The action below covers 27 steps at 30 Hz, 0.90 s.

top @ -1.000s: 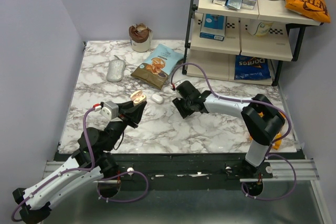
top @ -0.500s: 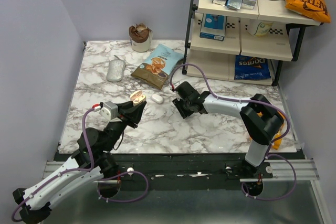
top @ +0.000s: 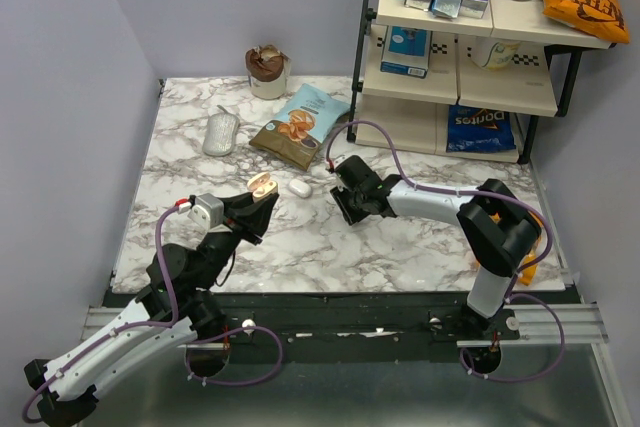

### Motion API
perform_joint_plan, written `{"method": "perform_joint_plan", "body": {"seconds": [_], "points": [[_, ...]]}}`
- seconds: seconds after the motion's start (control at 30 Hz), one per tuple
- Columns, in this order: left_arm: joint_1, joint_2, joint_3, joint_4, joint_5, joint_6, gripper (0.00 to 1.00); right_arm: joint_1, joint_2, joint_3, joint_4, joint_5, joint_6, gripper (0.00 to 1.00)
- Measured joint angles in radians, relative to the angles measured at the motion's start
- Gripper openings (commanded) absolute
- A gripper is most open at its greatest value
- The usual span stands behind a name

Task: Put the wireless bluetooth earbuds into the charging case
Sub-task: Pick up the earbud from the center of the board.

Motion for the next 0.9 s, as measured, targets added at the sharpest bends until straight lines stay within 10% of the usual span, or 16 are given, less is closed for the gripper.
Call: {"method": "perform_joint_plan", "body": {"seconds": [0.9], "points": [[0.0,0.006,0.0,0.001,0.015,-0.003,0.0,0.0,-0.021,-0.026,0.008,0.0,0.061,0.5]]}}
